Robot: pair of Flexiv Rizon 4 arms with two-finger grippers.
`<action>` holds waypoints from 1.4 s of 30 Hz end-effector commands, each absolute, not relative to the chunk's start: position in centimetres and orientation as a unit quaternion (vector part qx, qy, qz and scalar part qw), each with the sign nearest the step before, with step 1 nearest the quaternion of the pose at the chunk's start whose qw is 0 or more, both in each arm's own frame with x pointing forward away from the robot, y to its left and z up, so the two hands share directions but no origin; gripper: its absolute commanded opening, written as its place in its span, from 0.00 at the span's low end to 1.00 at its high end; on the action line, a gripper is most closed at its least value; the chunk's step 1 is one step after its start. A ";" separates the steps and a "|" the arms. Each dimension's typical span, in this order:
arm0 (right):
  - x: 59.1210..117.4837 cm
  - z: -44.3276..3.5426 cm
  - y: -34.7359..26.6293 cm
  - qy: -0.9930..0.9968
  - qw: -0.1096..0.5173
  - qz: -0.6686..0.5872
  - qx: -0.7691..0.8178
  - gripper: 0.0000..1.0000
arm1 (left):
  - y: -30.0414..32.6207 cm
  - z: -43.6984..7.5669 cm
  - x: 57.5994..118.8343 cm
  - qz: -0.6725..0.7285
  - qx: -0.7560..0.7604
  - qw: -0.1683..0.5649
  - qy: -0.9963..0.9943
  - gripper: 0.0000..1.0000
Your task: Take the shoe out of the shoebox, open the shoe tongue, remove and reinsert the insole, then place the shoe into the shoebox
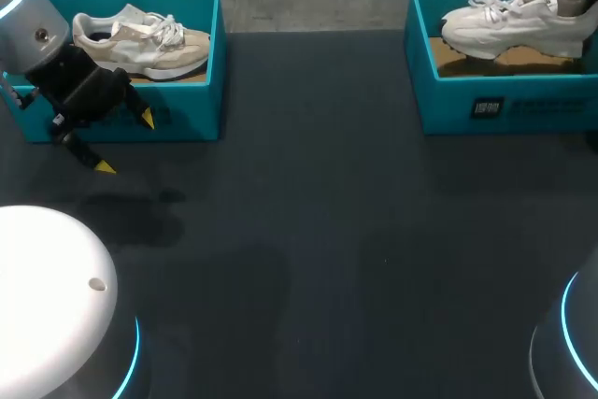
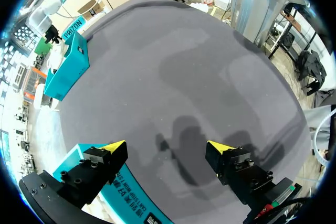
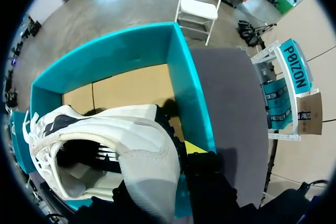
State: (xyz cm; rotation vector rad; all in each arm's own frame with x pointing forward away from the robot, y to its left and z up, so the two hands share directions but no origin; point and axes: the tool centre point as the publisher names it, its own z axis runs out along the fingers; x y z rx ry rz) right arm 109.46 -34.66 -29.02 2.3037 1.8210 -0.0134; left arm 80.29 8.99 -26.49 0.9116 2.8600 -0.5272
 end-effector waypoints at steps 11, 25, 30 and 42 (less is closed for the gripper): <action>108.9 -28.5 -35.1 0.635 0.102 -0.016 0.765 0.00 | 9.0 -26.4 80.3 -0.171 0.299 0.045 0.938 1.00; 106.9 -29.6 -35.6 0.634 0.104 -0.032 0.766 0.00 | 9.0 -26.4 80.3 -0.171 0.299 0.045 0.938 1.00; 105.9 -29.6 -35.2 0.633 0.104 -0.037 0.767 0.00 | 9.0 -26.4 80.3 -0.171 0.299 0.045 0.938 1.00; 104.7 -31.1 -34.4 0.630 0.100 -0.035 0.770 0.00 | 9.0 -26.4 80.3 -0.171 0.299 0.045 0.938 1.00</action>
